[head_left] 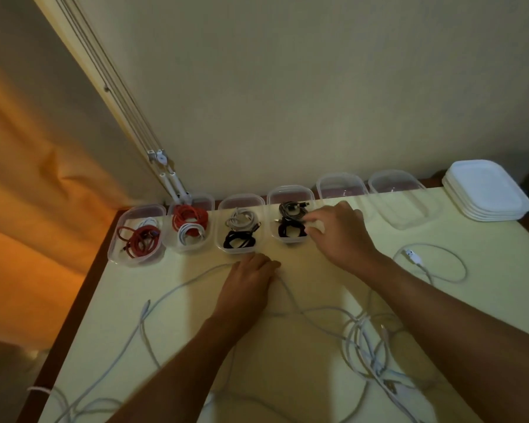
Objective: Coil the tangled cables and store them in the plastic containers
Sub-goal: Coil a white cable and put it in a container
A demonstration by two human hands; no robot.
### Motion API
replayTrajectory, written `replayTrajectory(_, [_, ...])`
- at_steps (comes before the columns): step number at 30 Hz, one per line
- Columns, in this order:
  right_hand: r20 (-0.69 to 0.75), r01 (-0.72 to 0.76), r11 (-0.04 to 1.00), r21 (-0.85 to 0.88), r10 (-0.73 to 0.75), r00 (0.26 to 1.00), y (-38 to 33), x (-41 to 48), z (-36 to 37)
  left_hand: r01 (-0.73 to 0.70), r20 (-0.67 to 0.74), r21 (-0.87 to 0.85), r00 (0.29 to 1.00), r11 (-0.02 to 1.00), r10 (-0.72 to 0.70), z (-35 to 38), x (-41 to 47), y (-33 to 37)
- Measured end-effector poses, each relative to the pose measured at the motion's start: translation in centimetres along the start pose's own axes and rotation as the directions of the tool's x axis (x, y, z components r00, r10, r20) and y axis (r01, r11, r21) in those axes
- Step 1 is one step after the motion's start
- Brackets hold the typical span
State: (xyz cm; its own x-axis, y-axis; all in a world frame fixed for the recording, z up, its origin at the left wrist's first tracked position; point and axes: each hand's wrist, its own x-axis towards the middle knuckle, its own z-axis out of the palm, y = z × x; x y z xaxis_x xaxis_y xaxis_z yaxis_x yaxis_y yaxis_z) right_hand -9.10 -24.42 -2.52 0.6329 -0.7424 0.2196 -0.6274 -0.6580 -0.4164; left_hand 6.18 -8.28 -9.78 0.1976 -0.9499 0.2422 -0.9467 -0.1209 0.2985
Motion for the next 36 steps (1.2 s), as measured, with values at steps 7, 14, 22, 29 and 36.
replayTrajectory(7, [0.198,-0.077,0.974,0.211,0.034,0.98,-1.4,-6.7,-0.6,0.031,-0.037,0.023,0.999,0.999,-0.03,-2.7,-0.8,2.3])
replayTrajectory(14, [0.265,-0.097,0.917,0.386,-0.009,0.964,-4.9,-8.9,-3.1,-0.008,-0.129,-0.089,0.992,0.996,-0.003,-9.3,-1.0,5.6])
replayTrajectory(22, [0.098,-0.104,0.561,0.821,0.041,0.994,-10.3,-7.8,-12.7,-0.007,-0.281,-0.33,0.955,0.944,-0.091,-18.4,-1.3,8.5])
replayTrajectory(29, [-0.264,0.206,0.514,0.832,0.042,0.963,-15.2,-4.9,-26.3,-0.017,-0.332,-0.668,0.902,0.744,-0.277,-27.4,-2.2,9.3])
replayTrajectory(36, [-0.469,0.415,0.542,0.731,-0.044,0.882,-20.8,-3.6,-37.6,-0.112,-0.423,-0.648,0.876,0.753,-0.234,-36.3,-1.7,13.3])
